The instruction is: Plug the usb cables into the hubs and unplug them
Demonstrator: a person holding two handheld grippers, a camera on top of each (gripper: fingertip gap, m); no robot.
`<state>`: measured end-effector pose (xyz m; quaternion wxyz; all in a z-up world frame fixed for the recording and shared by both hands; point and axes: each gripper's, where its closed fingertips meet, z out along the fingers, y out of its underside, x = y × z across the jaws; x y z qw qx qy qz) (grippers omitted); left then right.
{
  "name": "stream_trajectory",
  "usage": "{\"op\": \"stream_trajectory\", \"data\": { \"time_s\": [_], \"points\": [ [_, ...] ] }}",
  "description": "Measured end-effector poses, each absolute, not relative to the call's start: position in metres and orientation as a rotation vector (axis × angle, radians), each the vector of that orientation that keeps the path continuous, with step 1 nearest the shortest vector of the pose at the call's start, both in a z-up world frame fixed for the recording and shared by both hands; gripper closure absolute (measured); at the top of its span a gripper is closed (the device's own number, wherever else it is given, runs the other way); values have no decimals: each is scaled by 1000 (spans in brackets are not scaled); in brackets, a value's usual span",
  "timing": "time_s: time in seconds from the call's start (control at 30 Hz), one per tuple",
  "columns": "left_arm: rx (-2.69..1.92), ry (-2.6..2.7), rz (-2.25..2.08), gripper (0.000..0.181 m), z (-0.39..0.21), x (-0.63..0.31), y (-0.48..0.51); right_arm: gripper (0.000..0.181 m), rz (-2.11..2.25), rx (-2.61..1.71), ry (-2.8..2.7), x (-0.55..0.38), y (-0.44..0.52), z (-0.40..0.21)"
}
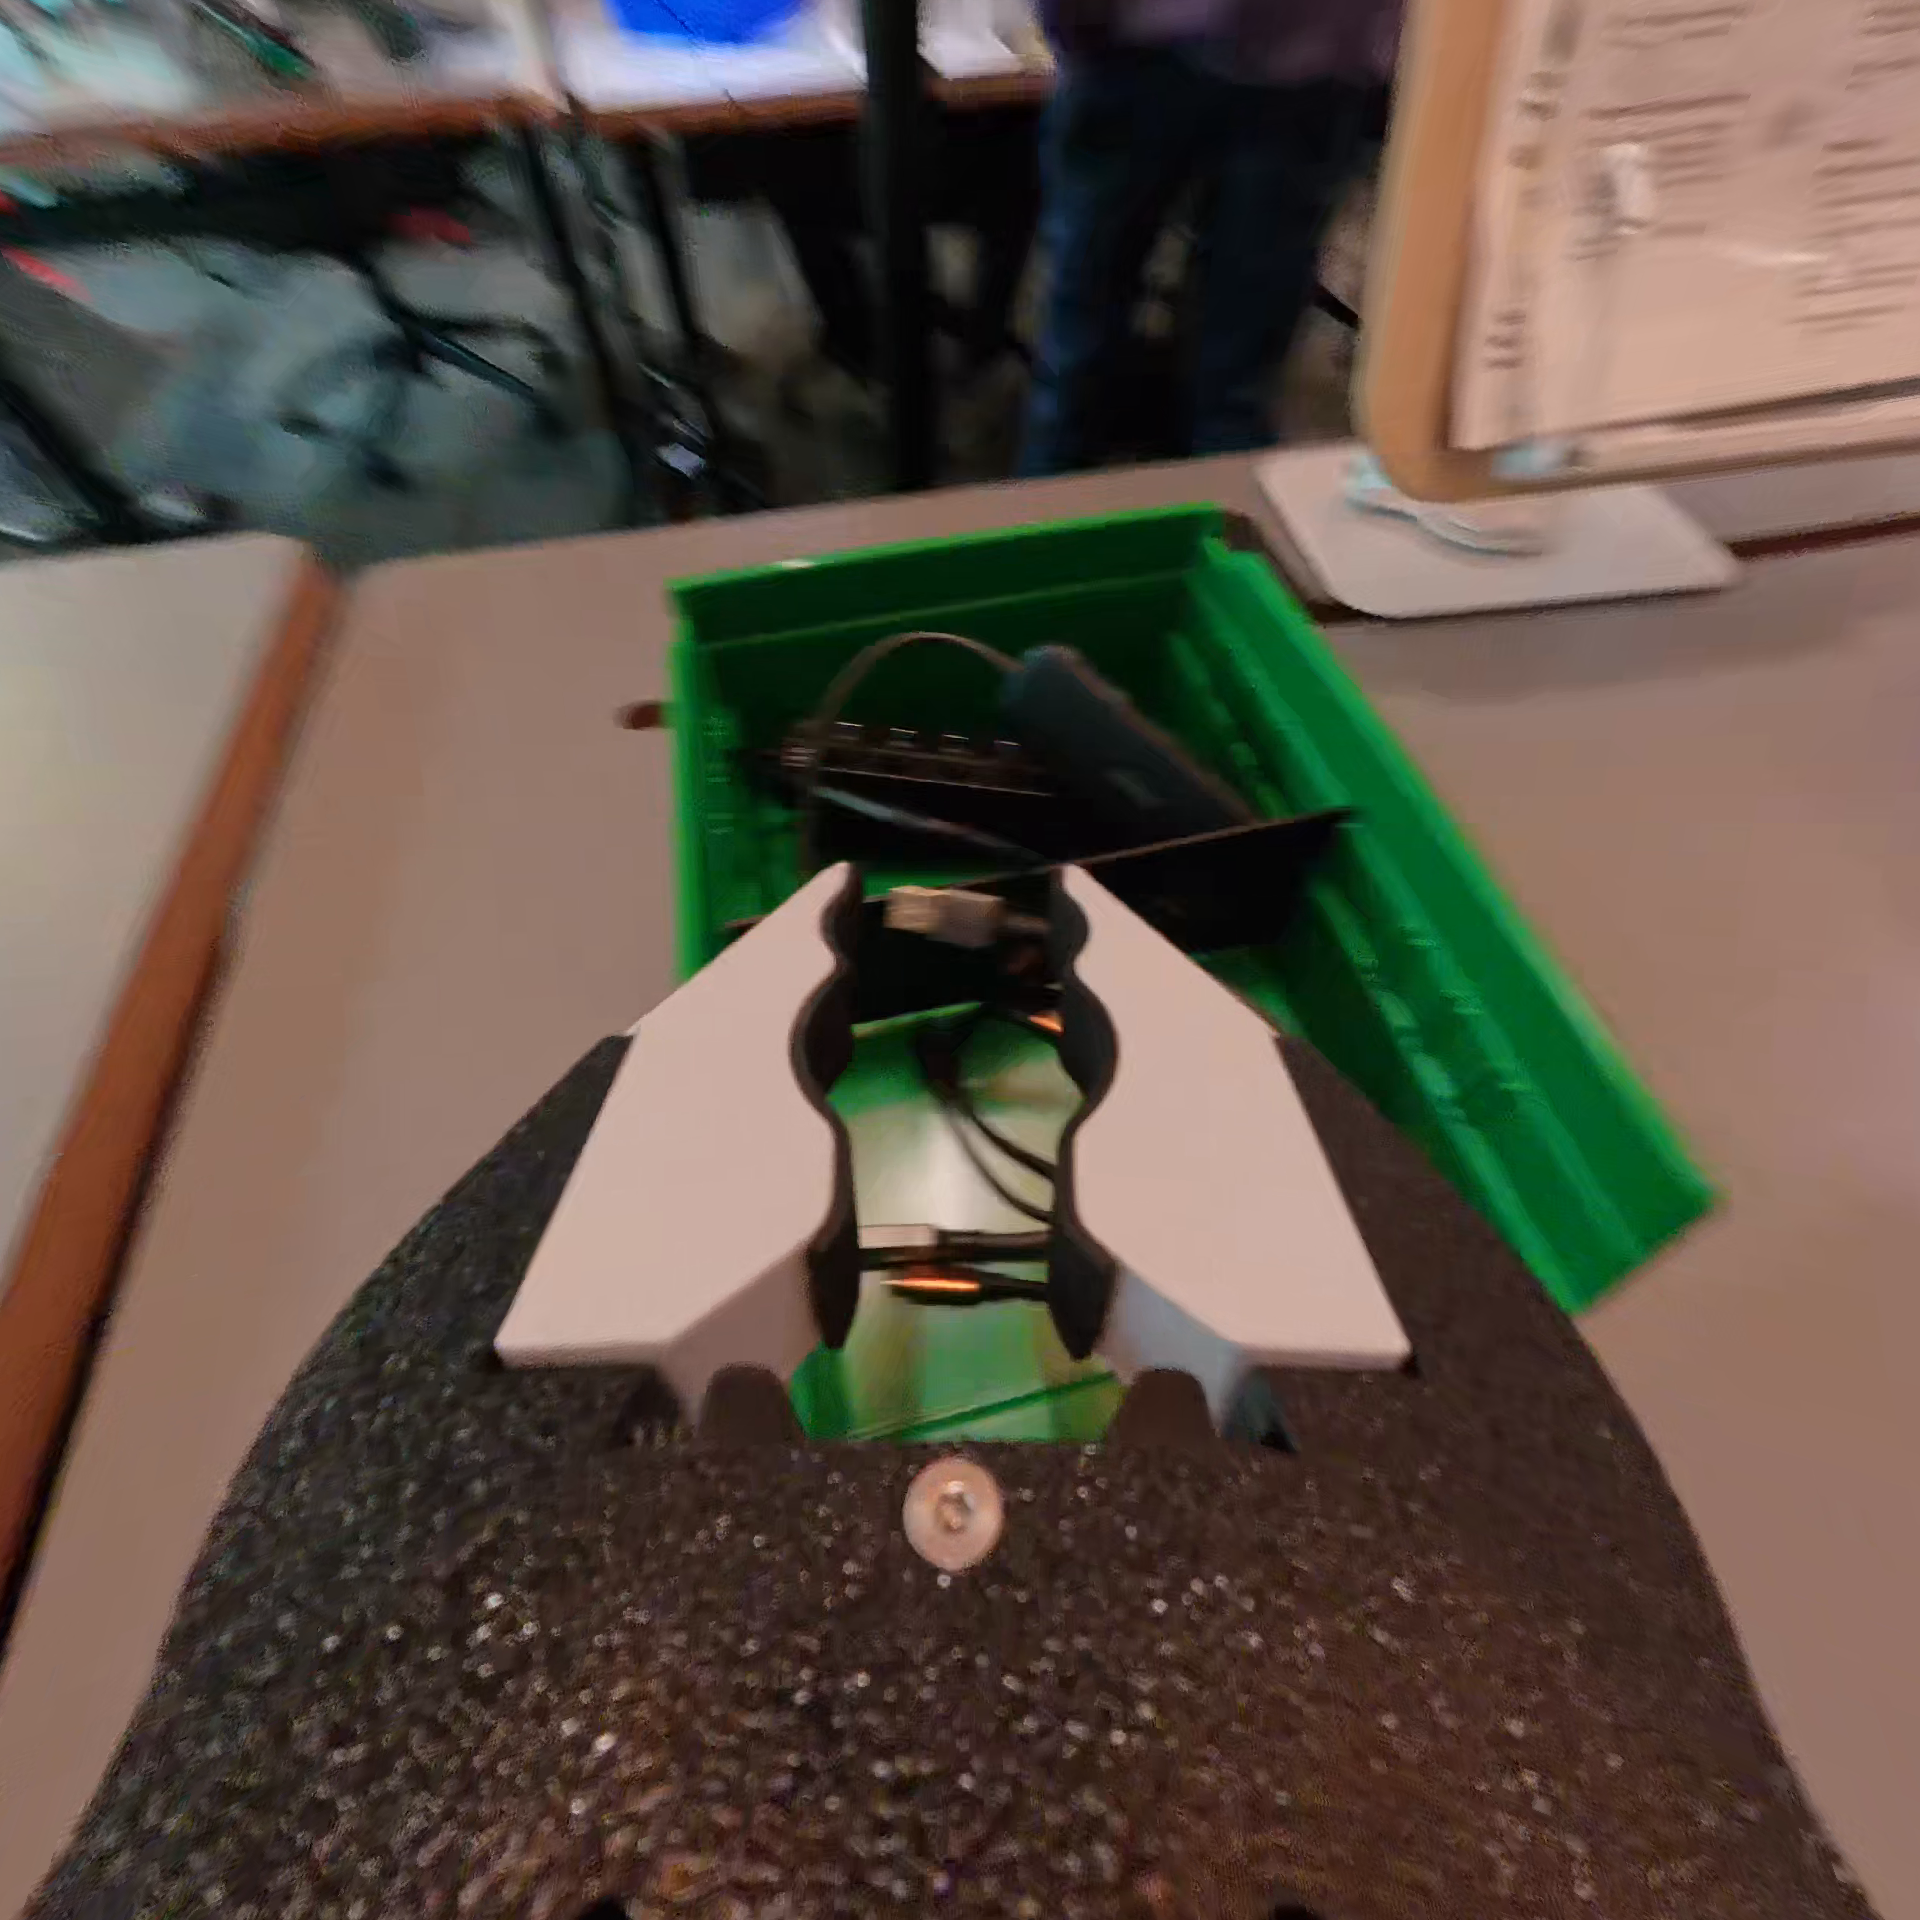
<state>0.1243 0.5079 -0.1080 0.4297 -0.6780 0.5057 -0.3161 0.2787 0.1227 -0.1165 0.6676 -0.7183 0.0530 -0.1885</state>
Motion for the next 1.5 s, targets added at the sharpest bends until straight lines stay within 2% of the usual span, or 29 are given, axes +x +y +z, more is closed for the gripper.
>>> {"op": "stream_trajectory", "data": {
  "time_s": [0.07, 0.17, 0.37, 0.43, 0.53, 0.6, 0.7, 0.77, 0.83, 1.07, 1.2, 1.33, 1.5],
  "points": [
    [-1779, 1437, -906, 124, -106, 151, 483, 113, -394, -1712, 57, 266, 136, -135],
    [-1950, 1598, -967, 110, -115, 192, 470, 111, -429, -1819, 67, 274, 138, -164],
    [-2268, 1740, -806, 109, -163, 248, 480, 111, -572, -1915, 243, 321, 103, -190],
    [-2352, 1680, -781, 111, -175, 260, 487, 124, -576, -1906, 272, 331, 93, -190],
    [-2470, 1591, -643, 104, -196, 263, 501, 119, -629, -1905, 310, 341, 81, -188],
    [-2494, 1583, -540, 108, -208, 261, 506, 119, -651, -1907, 303, 342, 79, -186],
    [-2466, 1554, -571, 128, -213, 267, 506, 119, -652, -1892, 263, 335, 85, -180],
    [-2457, 1561, -596, 131, -212, 266, 506, 120, -673, -1910, 230, 331, 88, -182],
    [-2469, 1551, -623, 149, -203, 260, 507, 120, -712, -1942, 199, 331, 88, -186],
    [-2370, 1387, -847, 172, -147, 244, 519, 120, -728, -1906, 170, 325, 90, -175],
    [-2204, 1384, -971, 172, -109, 237, 514, 120, -686, -1854, 171, 319, 94, -167],
    [-1944, 1408, -1199, 172, -46, 233, 488, 118, -602, -1782, 138, 305, 103, -158],
    [-1508, 1593, -995, 172, 9, 223, 419, 107, -332, -1536, 123, 271, 114, -116]
  ]
}}
